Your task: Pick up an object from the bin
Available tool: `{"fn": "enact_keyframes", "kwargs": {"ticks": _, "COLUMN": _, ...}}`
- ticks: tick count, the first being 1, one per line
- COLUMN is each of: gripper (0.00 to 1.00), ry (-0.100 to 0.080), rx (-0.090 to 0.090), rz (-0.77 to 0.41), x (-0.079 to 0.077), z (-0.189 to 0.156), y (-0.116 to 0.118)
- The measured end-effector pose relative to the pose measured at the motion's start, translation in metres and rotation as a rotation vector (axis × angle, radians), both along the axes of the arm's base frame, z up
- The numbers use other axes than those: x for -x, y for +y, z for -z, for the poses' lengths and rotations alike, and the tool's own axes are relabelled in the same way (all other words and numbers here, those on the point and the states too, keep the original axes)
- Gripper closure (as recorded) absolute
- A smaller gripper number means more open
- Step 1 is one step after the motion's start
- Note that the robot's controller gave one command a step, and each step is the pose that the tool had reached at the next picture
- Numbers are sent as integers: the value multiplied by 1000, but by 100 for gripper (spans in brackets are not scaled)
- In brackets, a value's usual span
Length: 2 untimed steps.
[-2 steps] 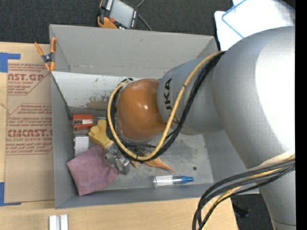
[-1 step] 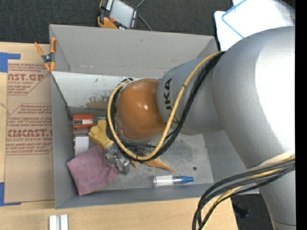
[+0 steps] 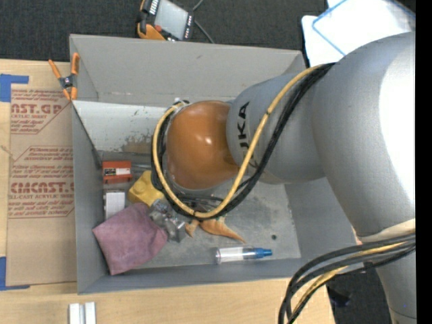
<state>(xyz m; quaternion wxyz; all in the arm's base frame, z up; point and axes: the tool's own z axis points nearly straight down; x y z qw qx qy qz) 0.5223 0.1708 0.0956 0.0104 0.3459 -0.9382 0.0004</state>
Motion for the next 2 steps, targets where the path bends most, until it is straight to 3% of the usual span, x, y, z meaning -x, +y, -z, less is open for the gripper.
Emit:
{"fn": "enact_keyframes", "kwargs": {"ticks": 1, "gripper": 100, "ry": -1, "rx": -5, "rz": -233, "x": -48, "z": 27, "y": 41}}
{"fn": "enact_keyframes", "kwargs": {"ticks": 2, "gripper": 100, "ry": -6, "rx": -3, "rz": 8, "x": -21, "z": -126, "y": 11}}
